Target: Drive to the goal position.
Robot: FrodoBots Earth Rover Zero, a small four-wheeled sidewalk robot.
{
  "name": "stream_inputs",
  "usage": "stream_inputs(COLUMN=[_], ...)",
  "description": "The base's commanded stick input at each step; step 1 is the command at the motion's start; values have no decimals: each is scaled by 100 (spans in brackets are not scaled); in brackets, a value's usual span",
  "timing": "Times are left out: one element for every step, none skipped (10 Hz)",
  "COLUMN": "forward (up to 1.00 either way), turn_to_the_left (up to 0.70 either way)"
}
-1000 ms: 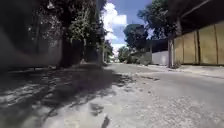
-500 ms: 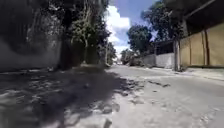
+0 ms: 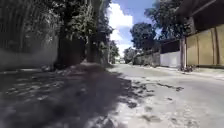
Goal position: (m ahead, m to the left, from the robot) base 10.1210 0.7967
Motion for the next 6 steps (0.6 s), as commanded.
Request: stream_inputs(forward=[100, 100, 100, 100, 100, 100], turn_to_the_left=[-38, -38, -38, -38, -36, -17])
